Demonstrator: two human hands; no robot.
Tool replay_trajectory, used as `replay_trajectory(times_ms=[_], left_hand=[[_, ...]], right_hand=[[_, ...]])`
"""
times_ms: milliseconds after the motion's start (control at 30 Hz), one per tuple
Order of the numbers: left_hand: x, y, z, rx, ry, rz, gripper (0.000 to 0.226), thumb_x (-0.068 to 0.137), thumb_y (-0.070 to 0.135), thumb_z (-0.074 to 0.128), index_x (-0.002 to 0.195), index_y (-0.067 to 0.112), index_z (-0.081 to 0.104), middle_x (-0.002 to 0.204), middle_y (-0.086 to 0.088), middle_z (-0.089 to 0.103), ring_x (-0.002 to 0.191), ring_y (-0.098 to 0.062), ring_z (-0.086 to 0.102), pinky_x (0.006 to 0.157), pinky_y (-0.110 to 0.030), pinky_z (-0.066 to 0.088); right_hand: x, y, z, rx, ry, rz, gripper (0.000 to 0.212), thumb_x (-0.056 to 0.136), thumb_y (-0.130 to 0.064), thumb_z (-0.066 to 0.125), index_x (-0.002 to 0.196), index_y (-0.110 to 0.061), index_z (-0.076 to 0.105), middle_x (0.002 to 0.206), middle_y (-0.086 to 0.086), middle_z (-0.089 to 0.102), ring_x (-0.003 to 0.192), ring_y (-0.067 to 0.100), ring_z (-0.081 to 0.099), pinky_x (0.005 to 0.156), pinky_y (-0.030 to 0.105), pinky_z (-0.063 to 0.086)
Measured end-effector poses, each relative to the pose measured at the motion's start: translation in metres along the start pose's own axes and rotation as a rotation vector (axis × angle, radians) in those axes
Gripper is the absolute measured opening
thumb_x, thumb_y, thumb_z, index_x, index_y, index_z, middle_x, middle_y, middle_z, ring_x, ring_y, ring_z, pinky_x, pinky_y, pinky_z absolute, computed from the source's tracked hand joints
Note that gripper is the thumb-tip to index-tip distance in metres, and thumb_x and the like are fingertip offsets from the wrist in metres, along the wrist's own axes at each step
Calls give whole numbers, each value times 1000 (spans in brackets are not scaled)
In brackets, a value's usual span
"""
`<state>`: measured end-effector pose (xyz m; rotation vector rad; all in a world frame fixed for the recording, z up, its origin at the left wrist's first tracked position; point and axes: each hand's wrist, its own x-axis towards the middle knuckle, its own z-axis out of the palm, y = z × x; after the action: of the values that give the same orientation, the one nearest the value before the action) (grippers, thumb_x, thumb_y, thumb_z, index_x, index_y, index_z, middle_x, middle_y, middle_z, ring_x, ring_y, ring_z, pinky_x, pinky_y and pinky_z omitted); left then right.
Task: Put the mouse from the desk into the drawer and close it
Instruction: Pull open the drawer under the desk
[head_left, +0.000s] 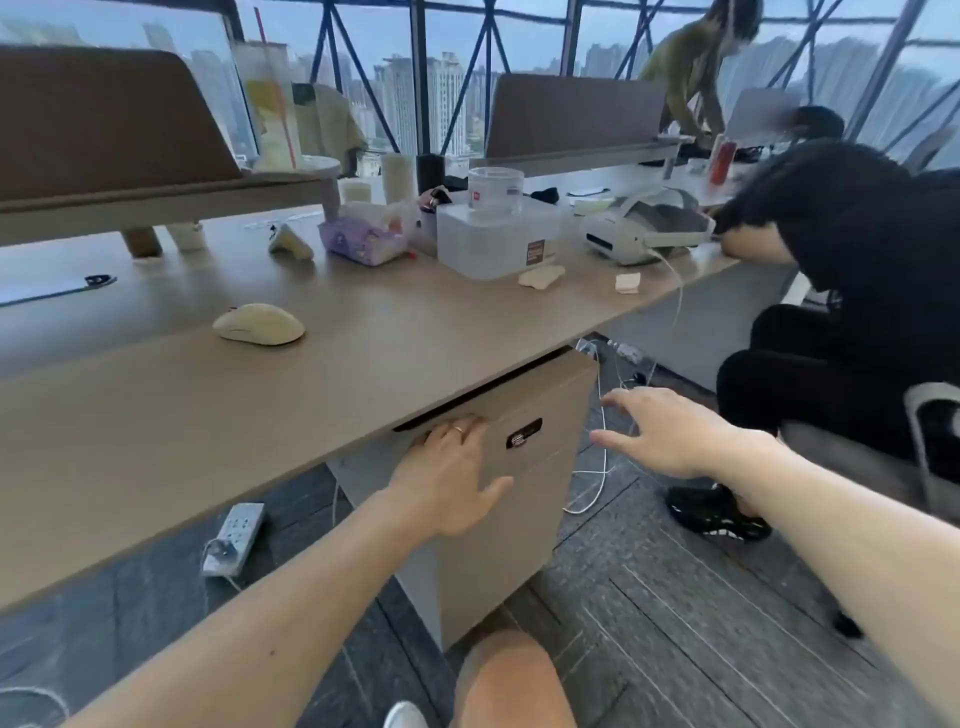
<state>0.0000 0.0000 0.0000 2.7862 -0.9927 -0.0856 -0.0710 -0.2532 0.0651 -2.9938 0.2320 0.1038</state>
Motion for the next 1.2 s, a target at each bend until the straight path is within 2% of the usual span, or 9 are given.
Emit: replay_trajectory(times_ms=[233, 333, 400, 467, 567, 700, 867, 1100, 1200], left_hand=[[5, -28, 33, -44, 168, -57, 54, 99, 25, 53, 148, 4, 44, 151, -10, 46, 133, -31, 41, 110, -41, 36], [6, -34, 45, -86, 193, -30, 70, 73, -10, 71, 140, -3, 53, 140, -17, 57, 120, -41, 54, 97, -50, 49], [8, -34, 51, -85, 240, -43, 79, 61, -19, 73, 136, -4, 57, 133, -18, 62, 111, -42, 59, 88, -51, 54], [11, -31, 54, -30, 290, -40, 78, 59, -21, 68, 135, -4, 59, 129, -18, 64, 106, -40, 61, 83, -50, 57], [5, -30, 48, 55, 298, 4, 73, 62, -13, 49, 135, -5, 57, 127, -20, 64, 105, -41, 62, 81, -50, 58], [13, -32, 49, 109, 250, -29, 72, 63, -4, 46, 134, -4, 57, 126, -20, 65, 102, -40, 63, 79, -49, 58], [15, -30, 43, 159, 228, -24, 68, 68, -2, 41, 134, -4, 58, 124, -20, 66, 105, -39, 62, 82, -48, 56], [11, -23, 32, 122, 221, -62, 71, 71, -10, 48, 141, 2, 54, 136, -13, 61, 119, -34, 55, 92, -41, 49], [14, -24, 32, 102, 196, -72, 69, 80, -1, 62, 146, 10, 48, 146, -5, 52, 129, -26, 45, 101, -36, 41]], right_hand=[[55, -32, 62, 238, -62, 108, 47, 90, -57, 53, 118, -22, 66, 107, 6, 72, 96, 27, 68, 85, 41, 57], [79, -41, 88, 439, -104, 222, 40, 92, -45, 57, 114, -13, 68, 106, 13, 73, 98, 33, 68, 87, 40, 56], [94, -46, 102, 615, -160, 317, 35, 96, -29, 56, 117, -4, 67, 107, 16, 73, 99, 33, 69, 89, 42, 56], [108, -50, 114, 861, -207, 463, 34, 100, -16, 51, 124, 5, 61, 92, 16, 70, 80, 30, 68, 76, 40, 55], [115, -57, 124, 1129, -224, 630, 36, 104, -19, 45, 131, 4, 52, 75, 13, 61, 61, 25, 60, 56, 35, 50], [131, -60, 143, 1349, -181, 640, 17, 104, -13, 45, 104, 0, 54, 73, 12, 59, 60, 23, 58, 43, 30, 54], [131, -56, 153, 1465, -165, 626, 28, 104, -16, 44, 79, -9, 55, 66, 8, 56, 56, 19, 55, 50, 29, 53], [117, -60, 156, 1547, -41, 625, 11, 103, -14, 43, 103, -7, 51, 63, 7, 51, 52, 20, 49, 35, 19, 47], [93, -50, 158, 1516, -4, 606, 13, 101, -14, 44, 94, -8, 54, 66, 6, 51, 54, 19, 51, 42, 21, 47]])
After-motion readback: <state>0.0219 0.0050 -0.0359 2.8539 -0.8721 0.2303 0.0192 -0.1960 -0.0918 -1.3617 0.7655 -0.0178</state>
